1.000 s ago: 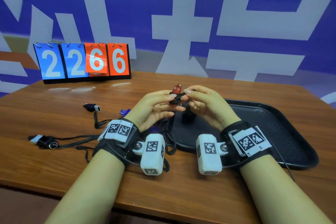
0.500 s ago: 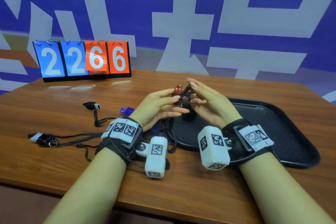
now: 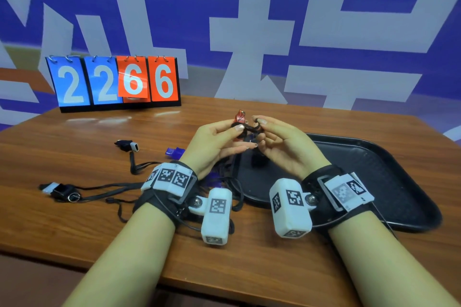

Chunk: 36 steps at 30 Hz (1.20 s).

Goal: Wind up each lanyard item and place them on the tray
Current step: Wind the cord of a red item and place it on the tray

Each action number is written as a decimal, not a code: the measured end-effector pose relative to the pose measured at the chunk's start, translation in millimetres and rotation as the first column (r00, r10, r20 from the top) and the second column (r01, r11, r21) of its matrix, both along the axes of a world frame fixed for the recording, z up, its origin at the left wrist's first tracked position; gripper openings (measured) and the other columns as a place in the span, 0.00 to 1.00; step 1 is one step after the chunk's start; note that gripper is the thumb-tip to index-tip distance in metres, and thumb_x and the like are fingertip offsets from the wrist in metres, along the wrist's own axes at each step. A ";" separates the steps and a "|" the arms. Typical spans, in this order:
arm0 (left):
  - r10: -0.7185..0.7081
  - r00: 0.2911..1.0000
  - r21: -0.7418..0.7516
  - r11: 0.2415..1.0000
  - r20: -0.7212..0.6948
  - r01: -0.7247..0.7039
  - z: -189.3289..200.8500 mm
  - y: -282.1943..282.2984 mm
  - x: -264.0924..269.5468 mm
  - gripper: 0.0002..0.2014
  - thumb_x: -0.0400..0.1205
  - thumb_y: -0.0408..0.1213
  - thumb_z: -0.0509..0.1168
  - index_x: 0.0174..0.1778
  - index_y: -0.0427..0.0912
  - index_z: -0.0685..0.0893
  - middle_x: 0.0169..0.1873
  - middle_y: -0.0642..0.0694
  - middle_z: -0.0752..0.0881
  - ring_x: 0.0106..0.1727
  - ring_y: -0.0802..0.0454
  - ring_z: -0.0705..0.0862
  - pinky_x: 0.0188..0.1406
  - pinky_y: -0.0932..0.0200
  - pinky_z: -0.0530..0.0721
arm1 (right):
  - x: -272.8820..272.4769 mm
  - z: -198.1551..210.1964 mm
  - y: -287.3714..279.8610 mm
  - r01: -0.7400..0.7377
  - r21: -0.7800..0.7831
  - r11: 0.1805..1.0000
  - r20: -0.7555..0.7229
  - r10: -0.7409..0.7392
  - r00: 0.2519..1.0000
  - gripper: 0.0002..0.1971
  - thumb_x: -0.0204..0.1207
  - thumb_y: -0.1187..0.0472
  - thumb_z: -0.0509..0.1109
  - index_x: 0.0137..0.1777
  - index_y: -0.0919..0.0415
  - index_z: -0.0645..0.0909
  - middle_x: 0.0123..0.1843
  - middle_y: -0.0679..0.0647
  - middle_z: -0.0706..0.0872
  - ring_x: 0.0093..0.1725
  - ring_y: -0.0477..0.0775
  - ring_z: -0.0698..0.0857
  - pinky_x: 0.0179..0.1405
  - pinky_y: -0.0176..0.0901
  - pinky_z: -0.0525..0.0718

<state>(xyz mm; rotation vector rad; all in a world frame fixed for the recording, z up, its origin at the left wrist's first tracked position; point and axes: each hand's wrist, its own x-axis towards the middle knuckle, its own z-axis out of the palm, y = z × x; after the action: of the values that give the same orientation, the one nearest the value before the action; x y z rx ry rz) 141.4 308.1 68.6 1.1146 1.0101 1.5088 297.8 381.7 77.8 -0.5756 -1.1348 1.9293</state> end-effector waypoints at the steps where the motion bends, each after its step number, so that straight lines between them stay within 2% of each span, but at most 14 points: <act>1: -0.008 1.000 -0.003 1.000 0.009 0.008 0.6 -0.2 0.5 0.11 0.87 0.32 0.62 0.63 0.38 0.86 0.55 0.40 0.92 0.53 0.40 0.92 0.52 0.62 0.89 | -0.4 -0.5 0.7 -0.001 -0.023 1.000 -0.010 0.001 1.000 0.08 0.81 0.68 0.67 0.55 0.65 0.86 0.41 0.53 0.86 0.32 0.43 0.78 0.34 0.29 0.81; 4: -0.021 0.999 -0.019 1.000 0.044 0.022 1.0 -0.2 1.8 0.11 0.87 0.33 0.62 0.63 0.38 0.86 0.55 0.40 0.92 0.54 0.42 0.92 0.50 0.65 0.89 | -0.4 -1.3 2.8 -0.012 -0.074 0.997 -0.037 0.010 0.999 0.11 0.82 0.68 0.64 0.58 0.66 0.86 0.42 0.53 0.84 0.31 0.42 0.76 0.34 0.28 0.80; 10: 0.074 0.994 -0.020 0.997 0.082 -0.073 -0.8 0.3 1.7 0.11 0.86 0.32 0.65 0.63 0.34 0.86 0.53 0.36 0.92 0.52 0.41 0.92 0.46 0.66 0.89 | -3.9 -0.1 -0.9 0.021 0.010 1.000 0.043 -0.021 0.999 0.12 0.81 0.72 0.62 0.49 0.66 0.88 0.40 0.56 0.84 0.30 0.43 0.79 0.37 0.31 0.82; 13: 0.132 0.990 -0.035 0.991 0.046 -0.131 -3.3 3.1 1.1 0.12 0.85 0.28 0.66 0.63 0.33 0.86 0.53 0.34 0.91 0.51 0.37 0.92 0.50 0.59 0.90 | -6.6 0.1 -4.7 0.056 0.089 0.994 0.091 -0.064 0.994 0.13 0.81 0.73 0.61 0.48 0.63 0.87 0.37 0.53 0.86 0.32 0.45 0.80 0.37 0.33 0.82; 17: 0.152 0.988 -0.043 0.987 -0.003 -0.152 -6.5 5.6 2.7 0.12 0.83 0.26 0.67 0.62 0.33 0.87 0.52 0.35 0.92 0.51 0.35 0.92 0.57 0.50 0.89 | -9.0 -2.2 -6.2 0.091 0.133 0.987 0.086 -0.103 0.991 0.09 0.81 0.73 0.65 0.46 0.58 0.78 0.36 0.52 0.85 0.34 0.48 0.81 0.36 0.36 0.83; 23: 0.182 0.982 -0.014 0.983 -0.054 -0.183 -8.4 7.3 1.7 0.13 0.83 0.26 0.68 0.64 0.33 0.86 0.50 0.35 0.92 0.48 0.36 0.92 0.55 0.49 0.89 | -7.6 0.1 -7.6 0.090 0.149 0.985 0.072 -0.102 0.992 0.07 0.81 0.69 0.66 0.46 0.63 0.86 0.37 0.52 0.88 0.37 0.49 0.81 0.43 0.37 0.82; 26: 0.191 0.976 0.029 0.982 -0.105 -0.189 -9.0 6.3 2.9 0.13 0.83 0.25 0.68 0.64 0.33 0.86 0.48 0.35 0.92 0.46 0.37 0.93 0.51 0.52 0.91 | -7.8 -3.1 -8.2 0.104 0.223 0.969 0.098 -0.128 0.987 0.05 0.78 0.68 0.71 0.46 0.61 0.88 0.41 0.55 0.89 0.43 0.53 0.81 0.49 0.43 0.78; 28: 0.199 0.972 0.044 0.980 -0.127 -0.195 -9.7 6.8 2.3 0.13 0.83 0.25 0.68 0.64 0.34 0.86 0.48 0.35 0.92 0.46 0.37 0.93 0.49 0.55 0.91 | -8.3 -4.9 -8.2 0.130 0.271 0.954 0.117 -0.167 0.979 0.05 0.78 0.69 0.72 0.48 0.61 0.87 0.42 0.54 0.89 0.45 0.54 0.81 0.50 0.44 0.78; 32: 0.231 0.961 0.058 0.973 -0.150 -0.225 -11.4 9.5 0.1 0.14 0.82 0.25 0.69 0.64 0.34 0.86 0.49 0.34 0.91 0.45 0.39 0.93 0.46 0.57 0.92 | -10.2 -6.1 -7.9 0.152 0.277 0.949 0.102 -0.186 0.977 0.05 0.79 0.69 0.71 0.53 0.62 0.82 0.43 0.56 0.92 0.36 0.46 0.84 0.41 0.34 0.85; 36: 0.262 0.946 0.091 0.964 -0.188 -0.249 -11.8 10.1 -1.0 0.13 0.82 0.25 0.69 0.62 0.35 0.87 0.50 0.36 0.92 0.46 0.42 0.93 0.44 0.59 0.91 | -9.6 -6.7 -8.8 0.154 0.314 0.937 0.187 -0.220 0.957 0.04 0.79 0.65 0.73 0.52 0.62 0.86 0.43 0.54 0.92 0.30 0.43 0.78 0.34 0.31 0.81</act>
<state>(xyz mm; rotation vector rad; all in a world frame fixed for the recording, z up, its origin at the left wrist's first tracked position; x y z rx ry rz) 140.4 318.1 56.8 1.2369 1.2913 1.6699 288.3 372.9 71.1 -0.7155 -1.4243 1.5218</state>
